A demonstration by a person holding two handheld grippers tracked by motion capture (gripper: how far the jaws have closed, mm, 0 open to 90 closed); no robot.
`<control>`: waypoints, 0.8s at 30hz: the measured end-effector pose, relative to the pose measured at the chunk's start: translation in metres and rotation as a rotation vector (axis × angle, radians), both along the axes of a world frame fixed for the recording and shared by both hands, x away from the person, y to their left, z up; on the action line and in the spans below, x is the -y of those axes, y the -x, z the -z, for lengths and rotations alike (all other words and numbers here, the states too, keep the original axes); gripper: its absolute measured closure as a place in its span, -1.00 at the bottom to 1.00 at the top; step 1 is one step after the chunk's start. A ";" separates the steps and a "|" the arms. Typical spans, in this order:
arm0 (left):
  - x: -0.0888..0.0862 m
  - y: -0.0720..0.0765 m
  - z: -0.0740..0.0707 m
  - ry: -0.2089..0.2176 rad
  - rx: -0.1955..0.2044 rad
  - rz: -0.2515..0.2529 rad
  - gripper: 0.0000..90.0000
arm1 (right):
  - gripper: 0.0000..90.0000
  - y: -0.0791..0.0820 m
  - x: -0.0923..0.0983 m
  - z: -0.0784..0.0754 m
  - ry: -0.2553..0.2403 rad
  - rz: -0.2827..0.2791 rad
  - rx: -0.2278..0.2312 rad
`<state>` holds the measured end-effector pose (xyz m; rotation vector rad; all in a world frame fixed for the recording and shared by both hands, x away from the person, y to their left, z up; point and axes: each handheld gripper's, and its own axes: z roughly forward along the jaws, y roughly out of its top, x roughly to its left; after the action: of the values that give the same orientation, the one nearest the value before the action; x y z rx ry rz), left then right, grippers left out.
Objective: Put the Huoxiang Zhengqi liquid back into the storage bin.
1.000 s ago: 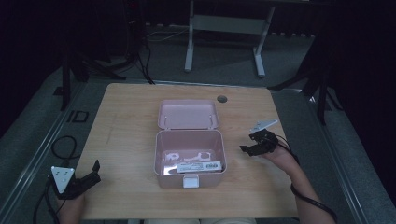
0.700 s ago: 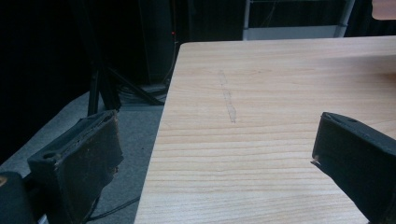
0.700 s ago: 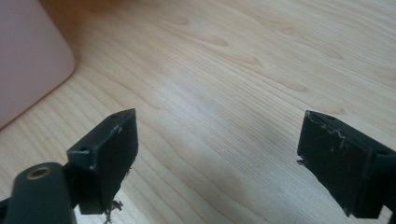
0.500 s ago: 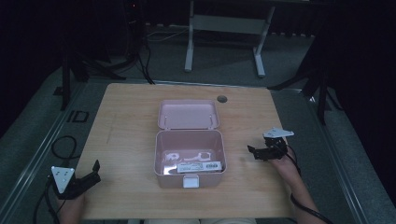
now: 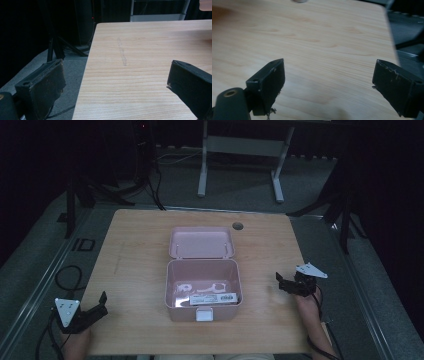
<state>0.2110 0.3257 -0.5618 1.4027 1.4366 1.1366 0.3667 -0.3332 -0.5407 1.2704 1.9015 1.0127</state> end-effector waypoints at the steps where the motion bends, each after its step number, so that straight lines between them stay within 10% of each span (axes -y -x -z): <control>1: 0.000 0.000 0.000 0.001 -0.001 0.001 -0.96 | -0.76 0.001 0.003 0.001 -0.005 0.025 0.012; 6: 0.001 0.000 0.000 -0.005 -0.002 0.003 -0.96 | -0.76 0.006 0.014 0.005 -0.029 0.152 0.046; 24: 0.000 0.000 0.000 0.001 0.004 0.002 -0.96 | -0.76 0.018 0.024 0.008 -0.050 0.177 0.015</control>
<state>0.2106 0.3255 -0.5617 1.3995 1.4326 1.1369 0.3491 -0.3568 -0.5486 1.4277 1.7278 0.9796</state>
